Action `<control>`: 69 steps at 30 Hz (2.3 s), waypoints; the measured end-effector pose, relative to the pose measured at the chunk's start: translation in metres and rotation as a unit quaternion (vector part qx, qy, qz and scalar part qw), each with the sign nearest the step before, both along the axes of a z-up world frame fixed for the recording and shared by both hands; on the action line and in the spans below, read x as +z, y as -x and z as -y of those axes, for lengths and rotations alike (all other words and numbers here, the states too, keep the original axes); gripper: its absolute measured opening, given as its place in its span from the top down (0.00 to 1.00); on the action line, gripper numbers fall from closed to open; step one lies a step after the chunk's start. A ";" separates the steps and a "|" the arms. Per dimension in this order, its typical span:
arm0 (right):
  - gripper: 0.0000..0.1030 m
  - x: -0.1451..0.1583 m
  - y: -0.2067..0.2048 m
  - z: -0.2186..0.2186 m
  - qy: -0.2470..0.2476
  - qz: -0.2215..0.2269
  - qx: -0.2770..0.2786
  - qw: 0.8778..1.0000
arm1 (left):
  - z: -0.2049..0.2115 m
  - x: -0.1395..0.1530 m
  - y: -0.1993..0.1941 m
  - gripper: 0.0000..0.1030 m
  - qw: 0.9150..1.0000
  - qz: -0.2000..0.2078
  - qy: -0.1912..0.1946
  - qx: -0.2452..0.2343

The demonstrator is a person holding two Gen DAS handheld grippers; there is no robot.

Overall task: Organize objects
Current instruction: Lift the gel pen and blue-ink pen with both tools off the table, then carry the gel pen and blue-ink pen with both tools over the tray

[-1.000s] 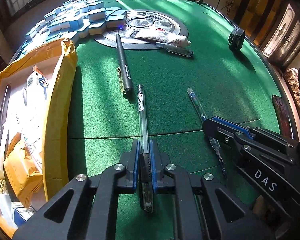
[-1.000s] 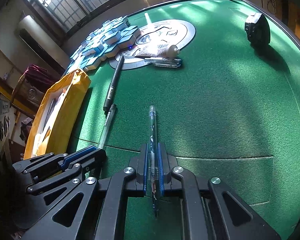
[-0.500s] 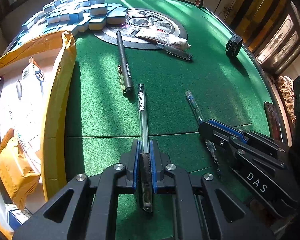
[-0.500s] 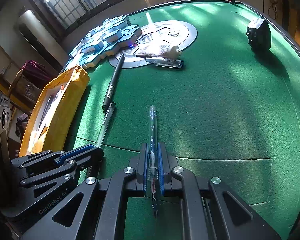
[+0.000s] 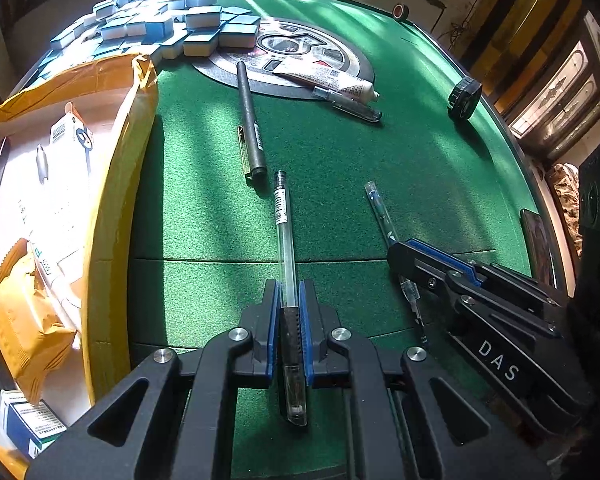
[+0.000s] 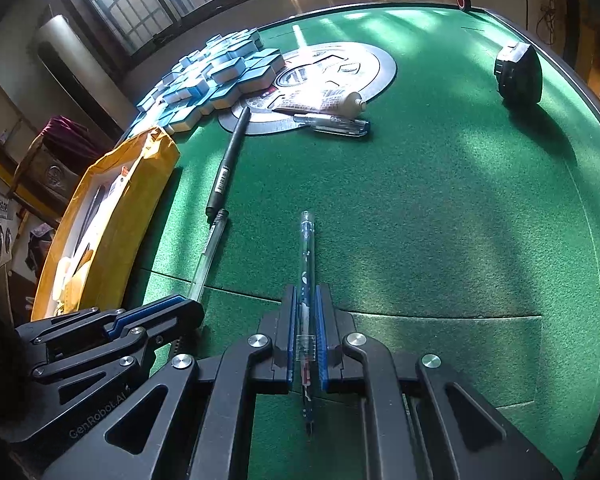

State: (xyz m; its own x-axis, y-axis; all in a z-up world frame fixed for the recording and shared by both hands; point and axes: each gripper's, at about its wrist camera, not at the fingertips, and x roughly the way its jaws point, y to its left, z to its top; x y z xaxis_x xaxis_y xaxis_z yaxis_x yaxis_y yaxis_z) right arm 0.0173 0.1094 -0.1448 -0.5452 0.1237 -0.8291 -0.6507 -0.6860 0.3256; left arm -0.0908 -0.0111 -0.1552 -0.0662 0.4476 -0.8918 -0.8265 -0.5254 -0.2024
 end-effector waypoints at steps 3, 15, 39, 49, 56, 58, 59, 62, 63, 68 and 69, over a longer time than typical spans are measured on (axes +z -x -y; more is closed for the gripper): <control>0.92 0.001 -0.004 0.002 0.017 -0.020 -0.004 1.000 | 0.005 0.005 0.002 0.93 1.000 0.013 -0.012 0.004; 0.92 0.031 -0.001 0.023 0.017 -0.069 0.017 0.997 | 0.032 0.042 0.014 0.93 0.997 0.052 -0.053 0.027; 0.92 0.061 0.062 0.090 0.023 -0.107 0.138 0.984 | 0.139 0.076 0.104 0.93 0.979 0.018 -0.087 0.184; 0.92 0.063 0.092 0.105 0.020 -0.102 0.168 0.980 | 0.151 0.063 0.123 0.92 0.975 0.025 -0.079 0.205; 0.92 0.050 0.120 0.111 0.029 -0.084 0.180 0.980 | 0.149 0.050 0.133 0.92 0.975 0.033 -0.068 0.207; 0.92 0.048 0.126 0.112 0.030 -0.082 0.184 0.979 | 0.149 0.047 0.135 0.92 0.976 0.035 -0.065 0.207; 0.92 0.047 0.129 0.113 0.030 -0.081 0.186 0.979 | 0.149 0.045 0.137 0.92 0.976 0.037 -0.065 0.206; 0.92 0.045 0.139 0.115 0.032 -0.077 0.191 0.978 | 0.149 0.042 0.140 0.93 0.976 0.039 -0.063 0.206; 0.92 0.044 0.142 0.116 0.031 -0.075 0.194 0.978 | 0.148 0.041 0.141 0.93 0.976 0.040 -0.062 0.206; 0.92 0.042 0.156 0.121 0.029 -0.071 0.202 0.976 | 0.148 0.041 0.149 0.93 0.975 0.041 -0.061 0.207; 0.92 0.041 0.158 0.121 0.029 -0.070 0.203 0.976 | 0.147 0.042 0.151 0.93 0.975 0.039 -0.063 0.208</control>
